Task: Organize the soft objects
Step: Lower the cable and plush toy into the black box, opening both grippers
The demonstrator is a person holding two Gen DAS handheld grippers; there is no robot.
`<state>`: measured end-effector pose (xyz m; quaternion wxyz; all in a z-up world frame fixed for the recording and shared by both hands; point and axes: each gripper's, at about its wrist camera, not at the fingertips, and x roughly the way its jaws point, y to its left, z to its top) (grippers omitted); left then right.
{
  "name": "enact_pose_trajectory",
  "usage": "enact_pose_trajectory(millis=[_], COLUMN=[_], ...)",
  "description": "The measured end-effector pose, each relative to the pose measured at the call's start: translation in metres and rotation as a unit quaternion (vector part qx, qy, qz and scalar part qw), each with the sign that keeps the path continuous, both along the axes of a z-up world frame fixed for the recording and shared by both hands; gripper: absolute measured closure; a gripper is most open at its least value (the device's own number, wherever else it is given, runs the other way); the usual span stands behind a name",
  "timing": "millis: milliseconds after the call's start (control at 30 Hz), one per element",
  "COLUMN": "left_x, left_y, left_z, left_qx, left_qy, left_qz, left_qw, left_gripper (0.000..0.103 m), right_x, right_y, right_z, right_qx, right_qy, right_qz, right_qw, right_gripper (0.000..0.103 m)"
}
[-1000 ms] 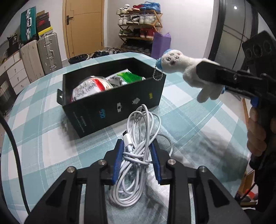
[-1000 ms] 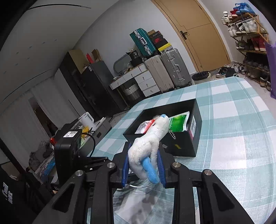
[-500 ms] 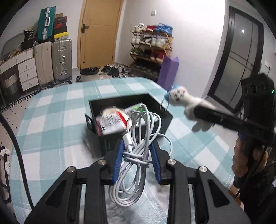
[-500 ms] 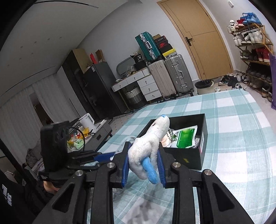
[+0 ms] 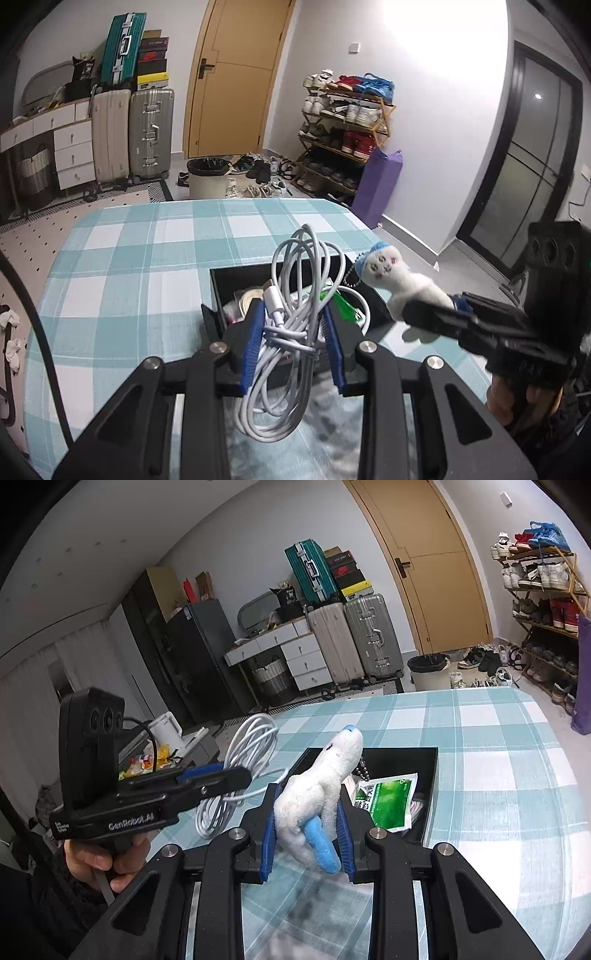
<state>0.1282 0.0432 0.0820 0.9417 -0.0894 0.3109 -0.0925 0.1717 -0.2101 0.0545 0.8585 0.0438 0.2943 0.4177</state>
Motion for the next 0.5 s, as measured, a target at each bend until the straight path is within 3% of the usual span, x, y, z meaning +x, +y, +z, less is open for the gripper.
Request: enact_pose_trajectory(millis=[500], left_x=[0.058], left_y=[-0.012], left_z=[-0.026], left_qx=[0.014], left_qy=[0.021], left_qz=[0.011], left_qw=[0.9996], left_gripper=[0.073], right_x=[0.045], right_y=[0.026], right_z=[-0.026], right_qx=[-0.068], right_qy=[-0.005], right_qz=[-0.027], right_qw=[0.997], right_gripper=[0.075])
